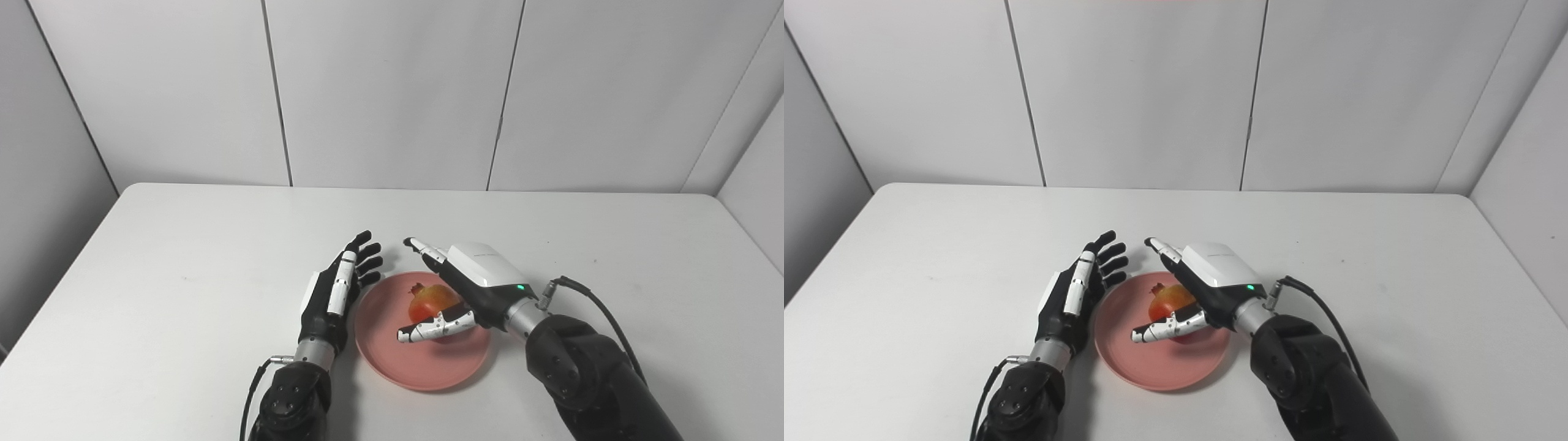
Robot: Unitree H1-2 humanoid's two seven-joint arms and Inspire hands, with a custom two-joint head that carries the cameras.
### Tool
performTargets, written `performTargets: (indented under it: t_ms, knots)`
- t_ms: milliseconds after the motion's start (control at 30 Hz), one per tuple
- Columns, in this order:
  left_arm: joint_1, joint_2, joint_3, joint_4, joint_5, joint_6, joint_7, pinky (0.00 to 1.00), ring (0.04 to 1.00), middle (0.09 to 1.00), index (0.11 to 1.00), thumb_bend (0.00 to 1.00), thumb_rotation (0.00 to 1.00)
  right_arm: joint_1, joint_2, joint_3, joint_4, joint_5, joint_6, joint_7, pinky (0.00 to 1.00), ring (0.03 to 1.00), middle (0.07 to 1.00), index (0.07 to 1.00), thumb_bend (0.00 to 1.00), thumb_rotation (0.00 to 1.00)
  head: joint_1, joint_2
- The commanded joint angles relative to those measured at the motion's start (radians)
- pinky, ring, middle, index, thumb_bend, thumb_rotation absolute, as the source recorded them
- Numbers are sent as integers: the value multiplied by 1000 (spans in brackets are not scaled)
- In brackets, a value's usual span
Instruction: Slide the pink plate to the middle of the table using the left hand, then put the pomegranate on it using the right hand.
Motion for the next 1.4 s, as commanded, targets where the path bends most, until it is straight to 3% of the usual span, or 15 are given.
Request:
performTargets:
  t_ms: [0,267,500,600,667,733,833,1000,1367]
  knots:
    - [-27,-4,0,2,-10,-5,-8,816,830,845,842,373,1000,-31,18,-32,-47,12,-52,-81,762,863,920,959,1000,658,-2,-2]
    - [-23,-7,6,-3,-21,-8,-10,830,846,858,844,375,1000,2,55,-158,-76,118,-155,-295,769,861,920,955,976,779,-5,-7]
    - [-22,9,4,-16,-27,-7,-21,880,881,894,877,388,1000,73,85,-248,-71,239,-158,-371,813,906,939,964,852,976,-16,-17]
    - [-12,20,3,-41,-37,-10,-37,933,924,932,920,389,1000,116,95,-276,-64,284,-166,-398,868,944,965,970,778,998,-16,-21]
    - [-5,25,4,-55,-37,-10,-42,957,948,952,943,398,1000,135,99,-288,-60,309,-163,-408,889,949,973,976,736,1000,-17,-24]
    - [9,33,0,-87,-29,-16,-45,977,967,969,963,410,1000,165,118,-324,-46,409,-154,-402,921,965,985,988,679,1000,-22,-24]
    - [27,46,-9,-126,-15,-21,-47,998,996,997,996,416,1000,201,153,-377,-21,570,-109,-377,979,987,998,999,681,1000,-27,-24]
    - [61,65,-25,-169,4,-13,-50,1000,1000,1000,1000,408,1000,254,203,-413,11,749,-52,-355,1000,1000,1000,1000,580,1000,-34,-25]
    - [133,69,-38,-169,5,-49,-49,1000,1000,1000,1000,370,1000,290,214,-390,93,822,-167,-367,991,997,1000,1000,271,1000,-28,-29]
